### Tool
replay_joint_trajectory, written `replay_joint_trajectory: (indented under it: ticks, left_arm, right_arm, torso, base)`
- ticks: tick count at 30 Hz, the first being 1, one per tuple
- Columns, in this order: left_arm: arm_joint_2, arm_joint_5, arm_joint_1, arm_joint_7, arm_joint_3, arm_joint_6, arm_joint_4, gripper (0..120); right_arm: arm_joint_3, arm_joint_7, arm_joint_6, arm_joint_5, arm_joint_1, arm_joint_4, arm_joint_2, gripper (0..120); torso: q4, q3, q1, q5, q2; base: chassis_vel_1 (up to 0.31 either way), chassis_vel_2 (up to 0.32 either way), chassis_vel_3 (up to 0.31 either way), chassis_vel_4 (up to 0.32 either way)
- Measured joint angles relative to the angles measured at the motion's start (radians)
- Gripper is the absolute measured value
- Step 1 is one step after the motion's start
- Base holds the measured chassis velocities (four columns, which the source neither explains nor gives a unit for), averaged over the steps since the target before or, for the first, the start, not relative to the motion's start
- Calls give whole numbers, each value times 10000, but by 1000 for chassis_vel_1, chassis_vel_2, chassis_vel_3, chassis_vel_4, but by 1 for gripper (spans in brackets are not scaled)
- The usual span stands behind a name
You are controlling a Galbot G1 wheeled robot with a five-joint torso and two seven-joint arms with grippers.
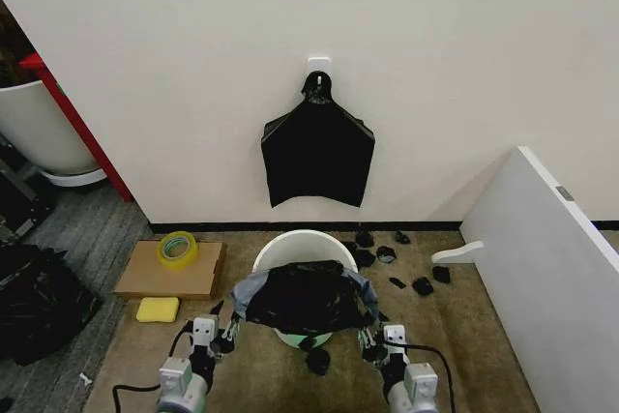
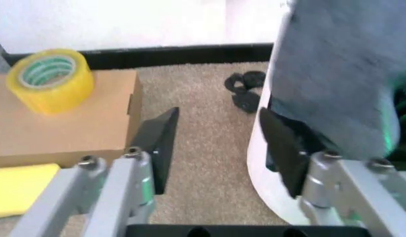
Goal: Place the garbage bag over the trash bin.
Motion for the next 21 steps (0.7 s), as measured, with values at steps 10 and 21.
replay_joint_trajectory:
  ticks: [10,21]
  left_arm:
    - [-214,-11,570,237,-707,-1226,-238,94]
    - [-1376,1367,1102,1025,-1609,-3683,-399,100]
  right_arm:
    - [348,-3,324,-277,-806,660,-292,89]
    - [1319,-1185,912,-86,-1340,1916,-953,100]
  torso:
    - [0,0,0,-1,0]
    - [-1,0,-1,-1,0]
  base:
    - [0,0,0,0]
    - [0,0,0,0]
